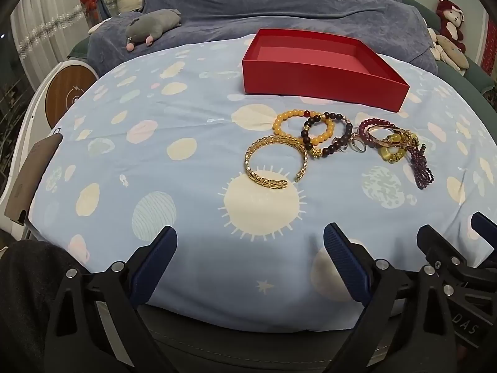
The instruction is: Organize jewelry
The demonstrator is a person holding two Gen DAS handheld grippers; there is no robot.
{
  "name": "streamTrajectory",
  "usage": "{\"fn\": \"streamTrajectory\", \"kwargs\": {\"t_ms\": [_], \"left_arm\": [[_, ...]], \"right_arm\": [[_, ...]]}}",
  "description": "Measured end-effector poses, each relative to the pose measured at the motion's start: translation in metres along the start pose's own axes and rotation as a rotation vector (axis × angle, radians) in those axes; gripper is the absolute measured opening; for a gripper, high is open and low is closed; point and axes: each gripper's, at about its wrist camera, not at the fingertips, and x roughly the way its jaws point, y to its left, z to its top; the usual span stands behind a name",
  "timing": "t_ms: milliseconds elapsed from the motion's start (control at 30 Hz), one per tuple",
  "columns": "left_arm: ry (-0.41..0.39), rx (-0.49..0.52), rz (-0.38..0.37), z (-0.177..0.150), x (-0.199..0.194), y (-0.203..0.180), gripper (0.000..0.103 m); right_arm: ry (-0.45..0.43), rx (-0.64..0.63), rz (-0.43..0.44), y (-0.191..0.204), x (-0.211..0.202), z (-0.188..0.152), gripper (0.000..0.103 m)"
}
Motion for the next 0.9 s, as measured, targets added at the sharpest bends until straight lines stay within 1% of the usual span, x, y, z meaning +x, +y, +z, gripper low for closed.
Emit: {"fn": "streamTrajectory", "kwargs": {"t_ms": [367,433,900], "left_arm": [[0.005,-0.003,-0.010,0.0003,0.0006,0.0000,0.091],[0.003,-0.004,-0.014,0.0006,0.0009,0.0051,0.090],[-0.003,0.000,-0.009,0.0004,-0.0017,-0.0001,0.089]], "right_arm": [[0.002,0.001,0.001,0.0002,-0.0003,0.0000,0.096],[0.001,0.000,0.000,0.0004,-0.0005,0.0001,0.096],[-0.001,-0.001,0.001,0.0010,-0.0012,-0.0002,0.096]]}}
